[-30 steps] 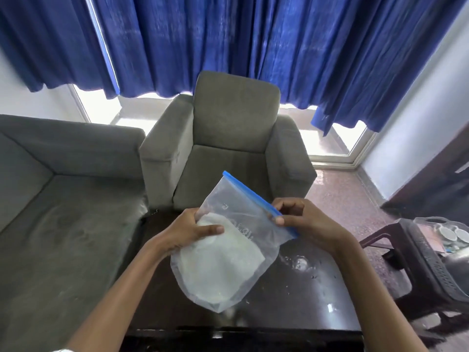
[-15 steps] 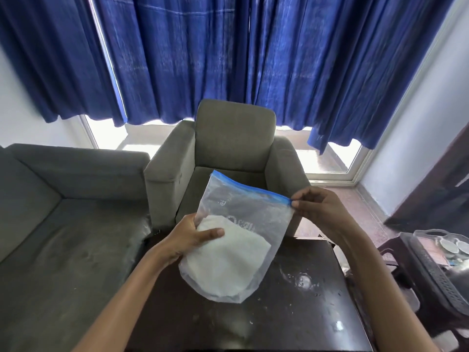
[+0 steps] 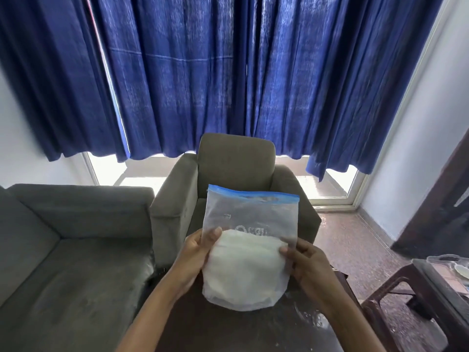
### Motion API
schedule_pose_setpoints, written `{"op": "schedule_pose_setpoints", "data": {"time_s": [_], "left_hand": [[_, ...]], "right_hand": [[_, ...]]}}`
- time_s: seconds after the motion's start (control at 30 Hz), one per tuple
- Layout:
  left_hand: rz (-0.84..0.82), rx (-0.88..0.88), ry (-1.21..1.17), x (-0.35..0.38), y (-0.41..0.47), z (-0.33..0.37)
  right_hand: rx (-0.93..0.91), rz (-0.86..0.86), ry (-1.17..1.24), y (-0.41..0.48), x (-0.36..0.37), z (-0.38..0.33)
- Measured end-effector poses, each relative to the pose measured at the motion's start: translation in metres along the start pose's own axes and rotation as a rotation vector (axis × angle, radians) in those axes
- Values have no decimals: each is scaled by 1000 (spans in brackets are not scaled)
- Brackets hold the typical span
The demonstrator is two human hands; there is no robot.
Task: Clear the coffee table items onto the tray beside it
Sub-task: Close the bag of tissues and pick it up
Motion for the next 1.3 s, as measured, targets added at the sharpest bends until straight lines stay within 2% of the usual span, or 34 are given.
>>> {"op": "schedule_pose_setpoints", "data": {"time_s": [0.17,0.23,0.3,0.43,0.6,0.77,0.83,0.93,1.07,1.23,1.3], "left_hand": [[-138,-87,-158,-8,5,11],[-206,-79,-93,-6,6,14],[-171,-67,-12,-7,10,12],[-51,7,-75,-10,21,7],[-18,98,-59,-13,23,9],[130,151,161,-15,26,9],[129,194,233,-13,27,11],[50,148,260,-12,27,11],[33,162,373,-16,26,17],[281,223,646,-17,20,25],[327,190,721,-18,21,22]], "right_hand": [[-91,18,-72,12,12,-21],[-128,24,-25,16,15,-29],[-149,7,33,21,18,-34],[-70,-110,68,20,25,-30],[-174,-2,-68,20,16,-29],[-327,88,-177,20,14,-33],[-335,61,-205,20,15,-33],[-294,-4,-241,23,14,-35],[-320,34,-460,24,15,-41],[-510,221,-817,21,16,-46],[-537,247,-918,21,17,-43]]}}
Point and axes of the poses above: each hand's wrist, its own y-axis towards the middle knuckle, its own x-axis out of the palm, z = x × y, the point moved 6 cm from there along y, towards the middle knuckle, and after that the axes turned 11 degrees about y, right-handed, at the moved point
